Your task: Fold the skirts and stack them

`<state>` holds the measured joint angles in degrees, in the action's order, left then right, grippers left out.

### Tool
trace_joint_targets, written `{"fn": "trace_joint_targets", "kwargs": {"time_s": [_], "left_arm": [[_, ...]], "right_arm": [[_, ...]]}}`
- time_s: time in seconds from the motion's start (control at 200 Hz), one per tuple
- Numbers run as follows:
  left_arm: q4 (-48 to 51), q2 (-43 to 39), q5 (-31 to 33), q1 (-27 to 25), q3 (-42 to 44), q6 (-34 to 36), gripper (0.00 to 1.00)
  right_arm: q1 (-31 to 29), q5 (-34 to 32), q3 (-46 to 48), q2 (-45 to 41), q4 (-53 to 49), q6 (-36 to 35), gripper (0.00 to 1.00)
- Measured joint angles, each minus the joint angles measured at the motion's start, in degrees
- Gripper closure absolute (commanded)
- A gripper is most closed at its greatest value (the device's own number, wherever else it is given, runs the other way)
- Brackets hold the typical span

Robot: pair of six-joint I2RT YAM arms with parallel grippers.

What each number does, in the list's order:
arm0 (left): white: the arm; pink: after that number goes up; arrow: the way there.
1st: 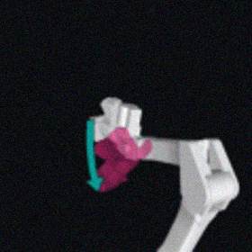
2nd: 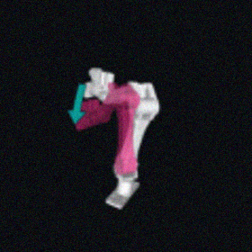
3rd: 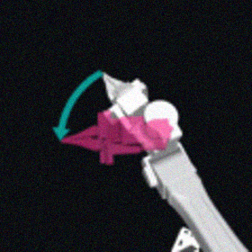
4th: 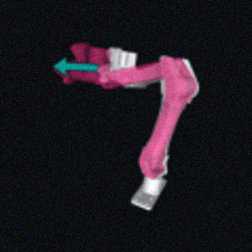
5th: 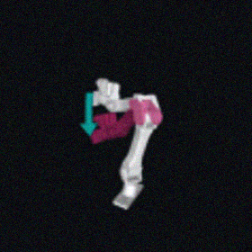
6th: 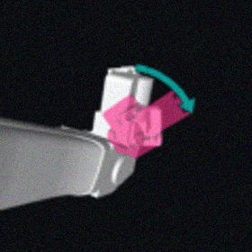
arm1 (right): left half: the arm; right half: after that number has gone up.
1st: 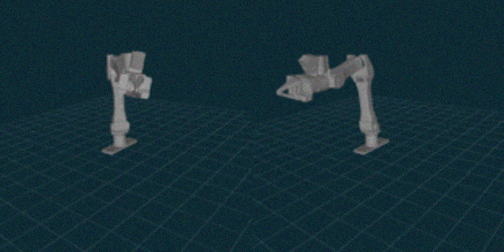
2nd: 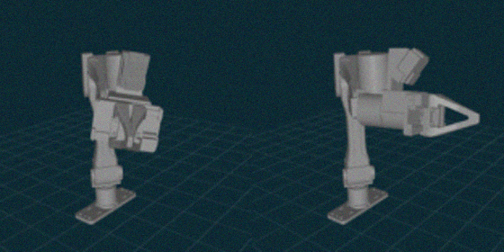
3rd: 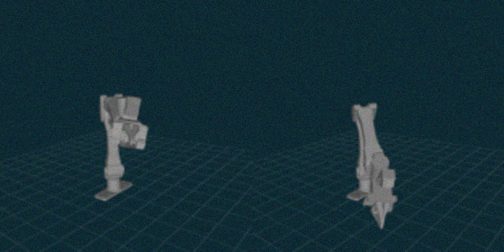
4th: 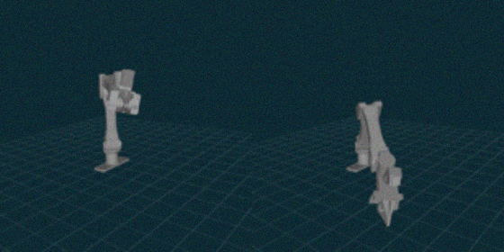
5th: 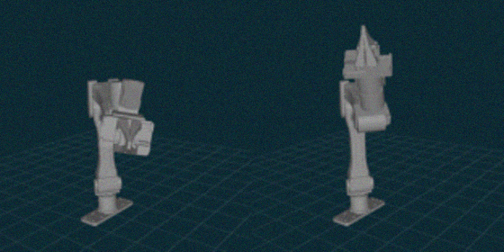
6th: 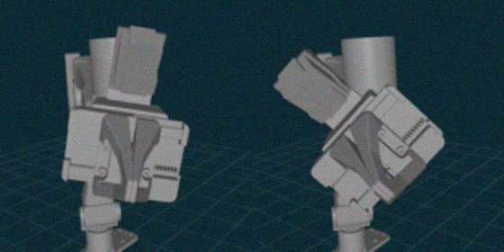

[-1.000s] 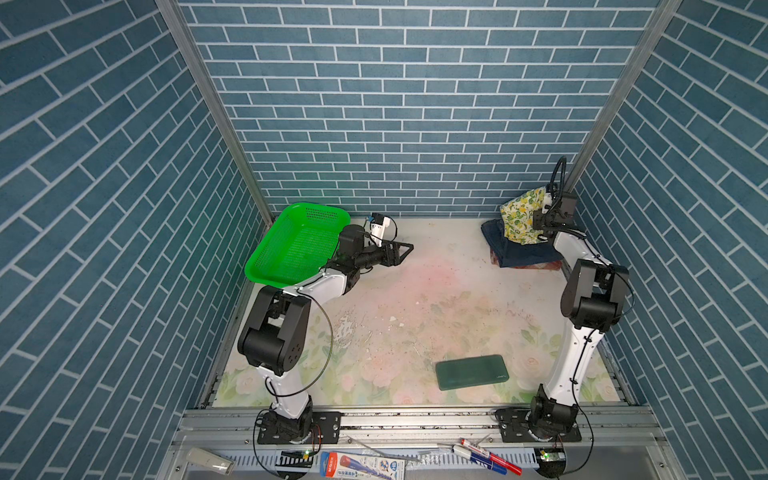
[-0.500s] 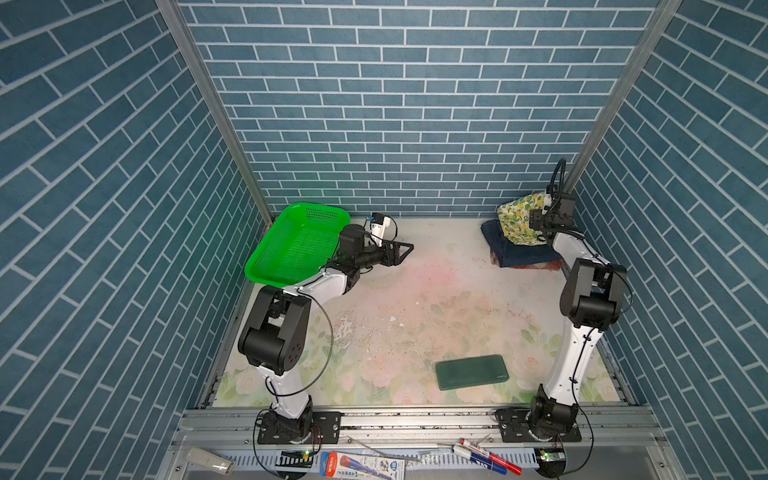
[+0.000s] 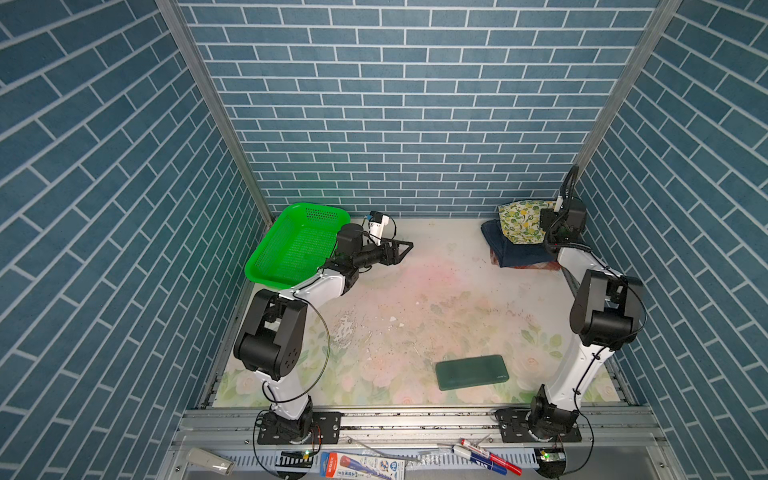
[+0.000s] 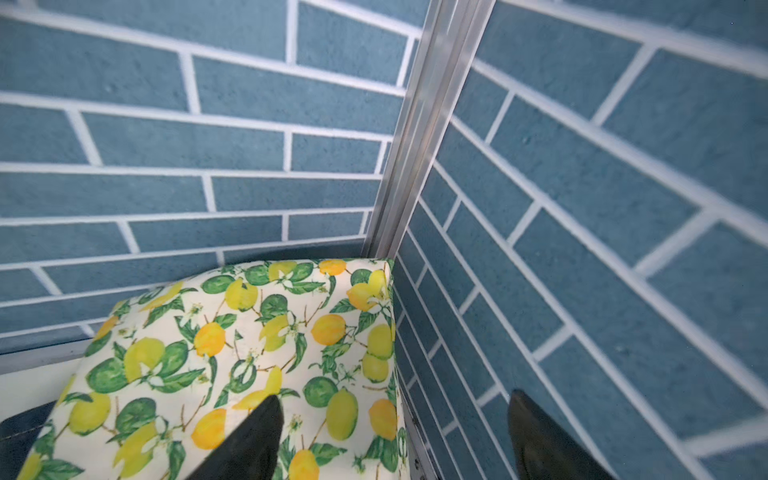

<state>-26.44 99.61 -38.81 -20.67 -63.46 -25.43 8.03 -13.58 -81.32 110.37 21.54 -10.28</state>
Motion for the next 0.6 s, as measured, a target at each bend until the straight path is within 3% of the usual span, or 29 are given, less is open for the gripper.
{"fn": "trace_joint_targets", "kwargs": {"time_s": [0.07, 0.2, 0.295, 0.42, 0.6], "left_arm": [[-0.1, -0.7, 1.2, 0.0, 0.8, 0.3, 0.22], [-0.3, -3.0, 5.9, 0.0, 3.2, 0.9, 0.01], [0.1, -6.2, 11.3, -0.1, 5.5, 1.7, 0.0], [2.6, -12.4, 22.9, -0.2, 8.7, 3.2, 0.0], [6.9, -21.7, 45.0, -0.2, 14.0, 5.0, 0.01]], "right_arm": [[-0.2, 1.4, 2.8, -1.8, 2.0, 0.0, 0.16], [-1.2, 3.6, 8.7, -6.3, 4.5, 0.8, 0.15], [-2.6, 4.9, 13.8, -10.8, 5.4, 1.8, 0.13], [-4.2, 6.1, 22.1, -18.3, 6.8, 4.8, 0.11], [-4.5, 6.1, 34.9, -28.4, 9.4, 8.9, 0.11]]}}
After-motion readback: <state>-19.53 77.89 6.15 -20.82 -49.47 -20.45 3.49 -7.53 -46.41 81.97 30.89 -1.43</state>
